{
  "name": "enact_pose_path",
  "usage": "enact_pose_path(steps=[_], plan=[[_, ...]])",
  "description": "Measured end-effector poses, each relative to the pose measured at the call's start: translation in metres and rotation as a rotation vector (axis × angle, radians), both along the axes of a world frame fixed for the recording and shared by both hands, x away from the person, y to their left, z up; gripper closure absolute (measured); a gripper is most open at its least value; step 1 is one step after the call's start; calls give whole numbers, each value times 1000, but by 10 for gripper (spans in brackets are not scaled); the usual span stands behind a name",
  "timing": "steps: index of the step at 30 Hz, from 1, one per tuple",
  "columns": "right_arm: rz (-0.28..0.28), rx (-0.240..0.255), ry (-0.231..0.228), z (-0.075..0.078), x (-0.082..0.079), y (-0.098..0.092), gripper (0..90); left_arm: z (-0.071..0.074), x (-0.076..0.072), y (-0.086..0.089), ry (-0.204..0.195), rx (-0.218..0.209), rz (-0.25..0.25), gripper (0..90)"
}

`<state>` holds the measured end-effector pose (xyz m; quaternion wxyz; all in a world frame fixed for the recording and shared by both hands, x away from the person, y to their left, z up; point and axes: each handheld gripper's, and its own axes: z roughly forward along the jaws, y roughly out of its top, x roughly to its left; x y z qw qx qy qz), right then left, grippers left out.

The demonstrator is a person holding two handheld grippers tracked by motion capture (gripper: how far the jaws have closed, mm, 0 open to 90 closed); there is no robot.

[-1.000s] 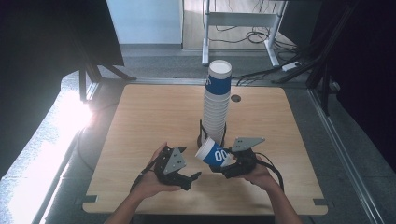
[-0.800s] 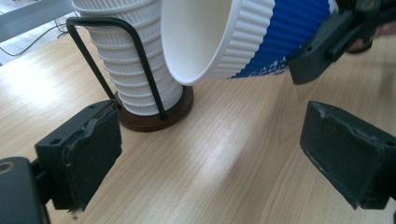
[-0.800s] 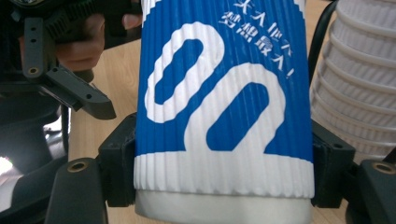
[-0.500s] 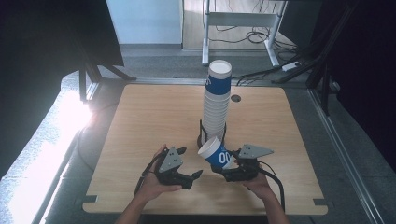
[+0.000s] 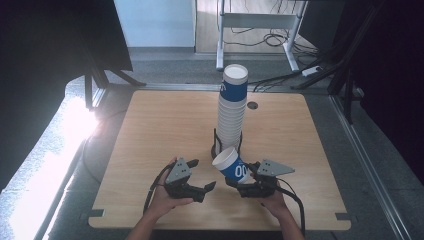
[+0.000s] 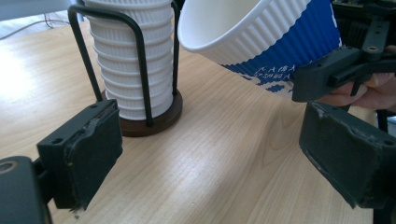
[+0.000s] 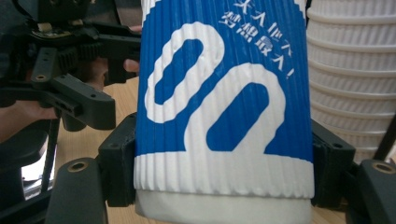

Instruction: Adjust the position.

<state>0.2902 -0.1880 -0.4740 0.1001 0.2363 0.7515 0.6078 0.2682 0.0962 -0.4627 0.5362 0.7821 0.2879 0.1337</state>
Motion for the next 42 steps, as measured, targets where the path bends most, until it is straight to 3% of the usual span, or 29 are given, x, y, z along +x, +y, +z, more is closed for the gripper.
enact_pose_path(steps=[10, 19, 31, 42], plan=[[5, 23, 0, -3, -3, 2, 278, 4, 2, -2, 65, -125, -30, 64], [0, 32, -12, -3, -5, 2, 278, 9, 6, -10, 106, -188, -55, 61], [-7, 58, -32, -2, -7, 3, 278, 6, 10, -16, 156, -221, -71, 53], [-7, 55, -40, -2, -8, 6, 278, 6, 10, -17, 165, -229, -73, 50]])
